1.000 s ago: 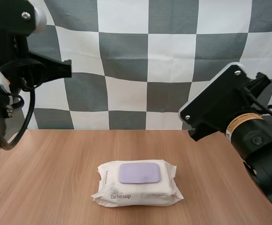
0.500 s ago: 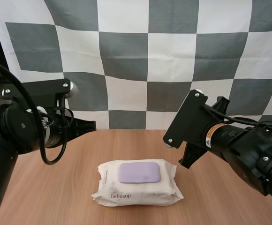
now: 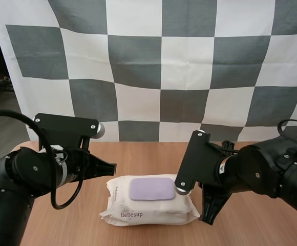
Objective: Open the wet wipes lid
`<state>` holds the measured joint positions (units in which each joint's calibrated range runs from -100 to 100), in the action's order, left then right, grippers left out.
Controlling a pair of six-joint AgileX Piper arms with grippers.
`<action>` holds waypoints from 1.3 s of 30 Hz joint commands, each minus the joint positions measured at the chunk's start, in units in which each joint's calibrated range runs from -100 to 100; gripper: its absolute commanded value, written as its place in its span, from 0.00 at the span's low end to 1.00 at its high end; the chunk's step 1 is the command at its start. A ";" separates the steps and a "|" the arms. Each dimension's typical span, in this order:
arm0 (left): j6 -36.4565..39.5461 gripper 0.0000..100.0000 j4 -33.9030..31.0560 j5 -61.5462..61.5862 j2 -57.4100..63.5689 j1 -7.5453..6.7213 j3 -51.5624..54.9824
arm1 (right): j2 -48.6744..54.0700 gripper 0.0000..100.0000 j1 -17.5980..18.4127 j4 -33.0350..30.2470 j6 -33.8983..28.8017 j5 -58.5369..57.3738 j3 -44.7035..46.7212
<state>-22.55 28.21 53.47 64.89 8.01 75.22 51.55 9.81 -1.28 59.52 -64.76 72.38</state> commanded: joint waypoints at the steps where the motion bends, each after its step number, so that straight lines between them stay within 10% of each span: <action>1: -12.80 0.00 2.39 4.17 -3.44 0.01 0.01 | -3.17 0.00 0.06 38.77 28.20 2.08 -0.42; 12: -32.40 0.00 16.68 12.06 -23.64 1.76 0.01 | -8.70 0.00 3.04 27.01 16.20 6.19 -4.63; 17: -44.69 0.00 21.42 22.85 -24.99 10.60 0.01 | -9.84 0.00 3.73 19.01 10.02 9.65 -4.89; 24: -60.30 0.00 23.73 46.53 -30.75 28.22 0.01 | -9.84 0.00 3.81 18.04 7.54 8.47 -4.89; 27: -61.81 0.00 23.40 46.53 -34.74 32.13 0.06 | -9.84 0.00 3.81 18.04 7.53 6.04 -4.89; 33: -61.81 0.00 23.19 46.53 -38.28 33.82 0.19 | -9.84 0.01 5.97 20.29 7.53 2.84 -4.89; 39: -61.84 0.18 23.14 46.53 -38.26 33.82 0.24 | -9.84 0.39 6.75 21.57 6.40 2.81 -4.76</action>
<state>-81.57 51.34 100.00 26.61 38.90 75.33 41.70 16.56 20.16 66.10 -62.06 67.56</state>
